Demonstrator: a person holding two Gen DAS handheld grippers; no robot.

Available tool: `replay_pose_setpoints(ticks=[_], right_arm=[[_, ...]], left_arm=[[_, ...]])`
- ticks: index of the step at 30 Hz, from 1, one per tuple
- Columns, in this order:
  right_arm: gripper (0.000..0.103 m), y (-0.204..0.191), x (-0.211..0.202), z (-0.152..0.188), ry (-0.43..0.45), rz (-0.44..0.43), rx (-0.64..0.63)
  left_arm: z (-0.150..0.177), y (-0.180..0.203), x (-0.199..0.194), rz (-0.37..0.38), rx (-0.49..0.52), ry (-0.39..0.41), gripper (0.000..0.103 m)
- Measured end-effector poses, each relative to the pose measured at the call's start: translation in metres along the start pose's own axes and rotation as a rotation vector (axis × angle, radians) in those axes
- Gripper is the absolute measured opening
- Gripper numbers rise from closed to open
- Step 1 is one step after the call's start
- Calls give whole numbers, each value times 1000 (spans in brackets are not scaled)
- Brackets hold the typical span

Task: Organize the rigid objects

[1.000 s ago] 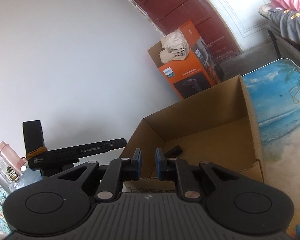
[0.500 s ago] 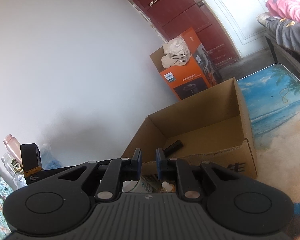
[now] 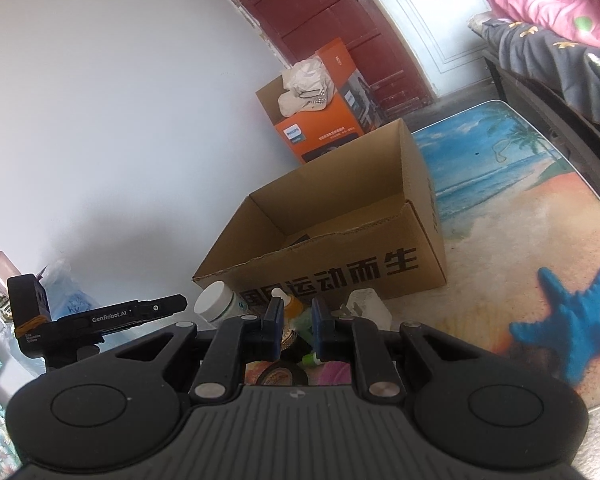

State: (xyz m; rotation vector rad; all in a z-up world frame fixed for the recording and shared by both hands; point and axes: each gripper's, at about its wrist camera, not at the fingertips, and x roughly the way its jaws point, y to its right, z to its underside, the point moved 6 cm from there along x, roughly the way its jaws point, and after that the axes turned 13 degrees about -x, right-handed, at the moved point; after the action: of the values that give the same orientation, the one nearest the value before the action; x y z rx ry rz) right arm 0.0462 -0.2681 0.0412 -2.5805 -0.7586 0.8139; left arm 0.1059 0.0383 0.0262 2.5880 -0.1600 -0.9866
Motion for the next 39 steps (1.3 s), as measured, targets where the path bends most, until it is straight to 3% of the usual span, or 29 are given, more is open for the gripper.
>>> replay_pose_setpoints(ticks=[7, 13, 17, 21, 24, 28, 33, 35, 39], right_arm=[[17, 7, -40, -11, 72, 80, -4], [17, 9, -139, -11, 218, 270, -27], [18, 13, -208, 16, 287, 409, 0], [20, 20, -254, 55, 300, 501, 58], [30, 24, -274, 79, 315, 543, 83], [33, 27, -291, 100, 349, 538, 101], [33, 41, -298, 120, 360, 492, 138], [33, 56, -283, 134, 305, 463, 184], [33, 94, -223, 187, 100, 397, 376]], left_arm=[[0, 16, -7, 63, 28, 0, 56], [-5, 54, -16, 152, 117, 5, 60], [0, 91, -19, 225, 193, -9, 67], [12, 130, -17, 281, 247, -49, 70], [24, 157, -18, 313, 281, -76, 71], [41, 187, -25, 349, 333, -97, 71], [56, 213, -29, 341, 384, -105, 71], [57, 218, -31, 334, 392, -98, 71], [58, 223, -35, 337, 378, -90, 71]])
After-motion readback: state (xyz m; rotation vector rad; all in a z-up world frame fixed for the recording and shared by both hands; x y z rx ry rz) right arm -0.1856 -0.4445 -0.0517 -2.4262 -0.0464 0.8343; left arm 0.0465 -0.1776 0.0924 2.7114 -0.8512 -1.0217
